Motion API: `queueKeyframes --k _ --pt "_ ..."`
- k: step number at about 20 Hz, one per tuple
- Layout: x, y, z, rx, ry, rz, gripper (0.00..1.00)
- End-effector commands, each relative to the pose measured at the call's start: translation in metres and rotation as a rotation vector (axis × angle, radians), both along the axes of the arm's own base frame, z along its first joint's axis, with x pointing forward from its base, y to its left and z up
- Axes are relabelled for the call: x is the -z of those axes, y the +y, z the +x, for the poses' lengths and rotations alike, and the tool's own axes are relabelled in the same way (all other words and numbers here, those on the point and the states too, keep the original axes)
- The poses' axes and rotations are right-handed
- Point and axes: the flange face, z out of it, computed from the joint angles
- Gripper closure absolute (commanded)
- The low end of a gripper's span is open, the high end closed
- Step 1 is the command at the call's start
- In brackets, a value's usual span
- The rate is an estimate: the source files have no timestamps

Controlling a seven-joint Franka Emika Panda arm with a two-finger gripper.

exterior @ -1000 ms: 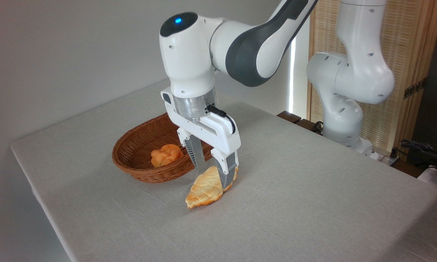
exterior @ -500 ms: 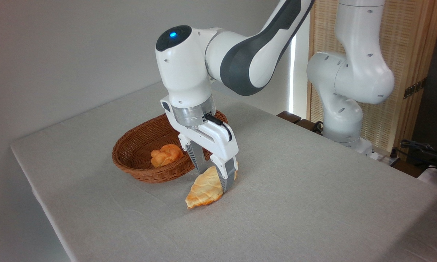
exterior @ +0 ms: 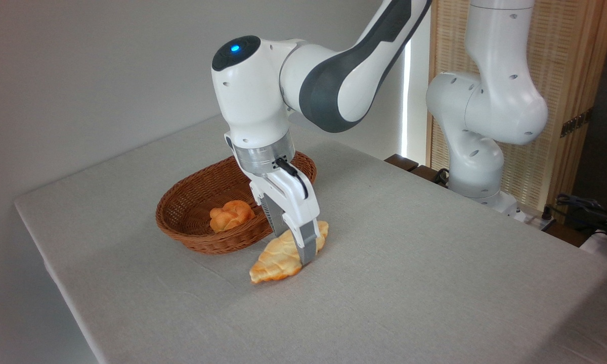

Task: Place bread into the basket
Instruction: 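Lower the gripper onto the flat golden bread slice and close on it, then lift the bread slice and carry it over the wicker basket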

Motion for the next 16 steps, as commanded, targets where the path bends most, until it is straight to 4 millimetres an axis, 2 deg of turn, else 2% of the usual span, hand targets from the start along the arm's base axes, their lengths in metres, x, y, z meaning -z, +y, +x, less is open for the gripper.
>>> queueKeyframes --k 1,8,16 --pt "0.000 -0.006 -0.001 0.044 -0.011 -0.024 0.76" --pt "-0.010 -0.005 0.000 0.072 -0.034 -0.028 0.80" --pt "-0.011 -0.005 -0.002 0.074 -0.019 -0.024 0.80"
